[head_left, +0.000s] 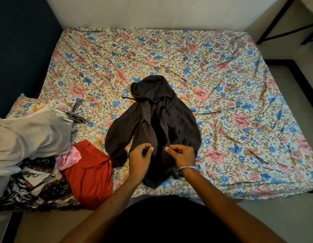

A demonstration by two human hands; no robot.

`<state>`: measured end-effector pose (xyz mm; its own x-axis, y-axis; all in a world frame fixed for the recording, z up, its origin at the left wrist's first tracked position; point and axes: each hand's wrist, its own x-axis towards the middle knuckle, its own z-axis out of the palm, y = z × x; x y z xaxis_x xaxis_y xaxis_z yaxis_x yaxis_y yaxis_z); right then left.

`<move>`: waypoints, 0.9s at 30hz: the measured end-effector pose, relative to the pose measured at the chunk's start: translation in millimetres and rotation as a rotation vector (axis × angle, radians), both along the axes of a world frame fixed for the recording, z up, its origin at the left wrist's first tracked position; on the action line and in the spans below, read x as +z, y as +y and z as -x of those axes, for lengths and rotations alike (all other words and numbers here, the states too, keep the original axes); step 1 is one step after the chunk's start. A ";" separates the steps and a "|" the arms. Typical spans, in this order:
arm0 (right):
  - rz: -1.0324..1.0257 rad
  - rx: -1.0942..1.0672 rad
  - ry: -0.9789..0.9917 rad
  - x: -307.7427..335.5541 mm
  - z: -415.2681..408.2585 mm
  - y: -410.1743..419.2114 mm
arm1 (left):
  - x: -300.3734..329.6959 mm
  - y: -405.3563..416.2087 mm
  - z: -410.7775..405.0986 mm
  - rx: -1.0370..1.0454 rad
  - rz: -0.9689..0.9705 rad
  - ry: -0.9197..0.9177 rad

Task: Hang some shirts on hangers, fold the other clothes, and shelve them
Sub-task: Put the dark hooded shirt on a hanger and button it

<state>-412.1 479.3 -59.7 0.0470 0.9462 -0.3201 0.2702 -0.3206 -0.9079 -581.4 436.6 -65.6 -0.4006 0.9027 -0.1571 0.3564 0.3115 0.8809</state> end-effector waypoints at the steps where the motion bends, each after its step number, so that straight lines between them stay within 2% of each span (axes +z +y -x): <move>1: -0.020 0.028 -0.020 0.4 1.7 -2.3 | -0.5 -1.9 -1.7 -0.025 -0.008 0.044; 4: -0.068 0.116 -0.083 2.6 9.7 -10.6 | -2.4 -6.4 -9.7 -0.096 -0.026 0.094; 10: -0.092 0.134 -0.190 -1.8 12.3 -16.1 | -3.8 -9.6 -11.7 -0.087 0.011 0.026; 27: -0.016 0.153 -0.012 -8.1 13.6 -19.8 | -3.8 -15.8 -13.6 -0.069 0.045 -0.003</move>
